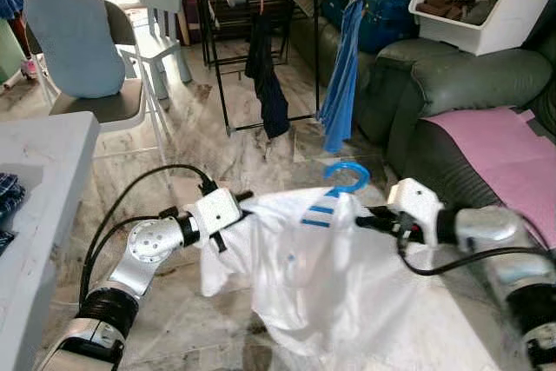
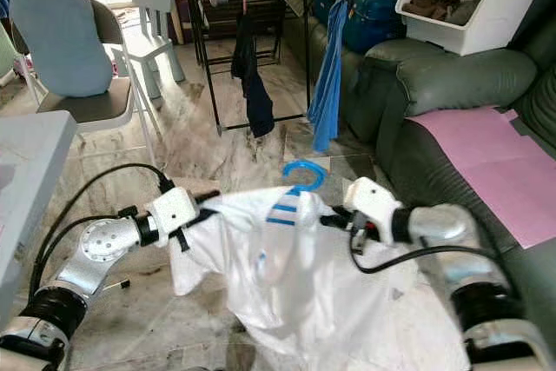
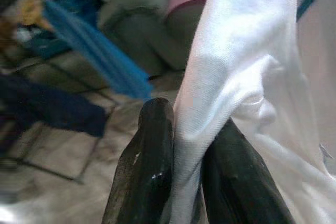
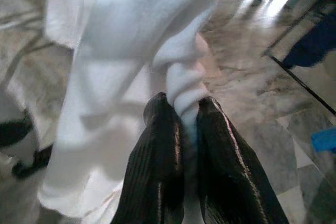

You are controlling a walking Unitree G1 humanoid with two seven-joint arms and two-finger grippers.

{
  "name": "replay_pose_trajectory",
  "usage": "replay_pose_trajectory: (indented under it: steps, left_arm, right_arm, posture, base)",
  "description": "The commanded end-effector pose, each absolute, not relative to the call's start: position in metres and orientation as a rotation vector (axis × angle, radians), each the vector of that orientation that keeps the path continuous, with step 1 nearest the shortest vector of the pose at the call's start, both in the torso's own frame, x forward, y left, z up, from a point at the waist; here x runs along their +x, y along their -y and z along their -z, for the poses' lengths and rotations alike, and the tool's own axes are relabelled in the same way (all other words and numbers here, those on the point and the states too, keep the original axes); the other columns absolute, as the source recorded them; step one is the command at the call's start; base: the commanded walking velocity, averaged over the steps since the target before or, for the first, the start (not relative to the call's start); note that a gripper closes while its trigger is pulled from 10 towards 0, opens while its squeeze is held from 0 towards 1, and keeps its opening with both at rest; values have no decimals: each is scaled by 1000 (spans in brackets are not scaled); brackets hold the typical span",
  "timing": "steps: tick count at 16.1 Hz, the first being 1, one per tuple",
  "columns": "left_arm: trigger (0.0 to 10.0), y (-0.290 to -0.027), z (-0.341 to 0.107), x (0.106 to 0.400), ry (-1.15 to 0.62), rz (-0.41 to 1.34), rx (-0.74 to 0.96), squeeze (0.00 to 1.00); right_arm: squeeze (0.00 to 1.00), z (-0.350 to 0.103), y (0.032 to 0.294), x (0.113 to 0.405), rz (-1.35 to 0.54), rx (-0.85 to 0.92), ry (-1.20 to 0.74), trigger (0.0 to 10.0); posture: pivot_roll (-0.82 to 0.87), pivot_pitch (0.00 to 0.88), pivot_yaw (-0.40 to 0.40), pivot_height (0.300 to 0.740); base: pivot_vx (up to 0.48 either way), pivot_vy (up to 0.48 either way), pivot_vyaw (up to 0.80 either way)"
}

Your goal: Hang hanger

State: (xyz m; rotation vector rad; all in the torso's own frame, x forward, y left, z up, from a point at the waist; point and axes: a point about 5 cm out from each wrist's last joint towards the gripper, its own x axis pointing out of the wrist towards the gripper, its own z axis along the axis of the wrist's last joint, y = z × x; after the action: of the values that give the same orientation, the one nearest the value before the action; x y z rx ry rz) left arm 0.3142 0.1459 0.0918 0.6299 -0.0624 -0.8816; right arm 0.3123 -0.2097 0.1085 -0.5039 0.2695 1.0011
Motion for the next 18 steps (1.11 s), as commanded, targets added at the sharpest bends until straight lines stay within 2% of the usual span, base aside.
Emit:
replay_pose_trajectory:
  steps: [1,4,7,8,11,12,15,16,18]
  left_arm:
    - [10000,-135,-105,316,182,844,633,1000]
    - [10000,-132,-99,310,222,731,621,1000]
    - [10000,-141,-92,299,243,571,556,1000]
    - [10000,-141,-90,297,243,568,549,1000]
    - [10000,-133,-81,287,233,615,551,1000]
    - [10000,-119,-66,273,182,788,585,1000]
    - [10000,-113,-54,265,136,975,700,1000]
    - [10000,-113,-54,266,128,988,712,1000]
    - [10000,-125,-65,287,123,847,725,1000]
  right_arm:
    - [0,-112,209,320,-878,-427,-230,0]
    - [0,-97,205,322,-746,-416,-257,0]
    - [0,-93,190,323,-616,-316,-236,0]
    - [0,-92,186,323,-595,-293,-231,0]
    - [0,-90,179,320,-540,-245,-224,0]
    - [0,-89,171,316,-525,-216,-221,0]
    - [0,-99,160,313,-609,-254,-186,0]
    - [0,-102,160,313,-629,-281,-178,0]
    - [0,-106,177,323,-491,-300,-209,0]
  posture:
    - [-141,0,-9,740]
    - [-131,0,-30,740]
    - [-121,0,-28,740]
    - [-122,0,-28,740]
    - [-132,0,-25,740]
    - [-142,0,-25,740]
    - [-147,0,-24,740]
    - [-147,0,-24,740]
    - [-153,0,-16,740]
  base:
    - [0,0,0]
    - [0,0,0]
    - [0,0,0]
    - [0,0,0]
    - [0,0,0]
    - [0,0,0]
    - [0,0,0]
    - [0,0,0]
    - [0,0,0]
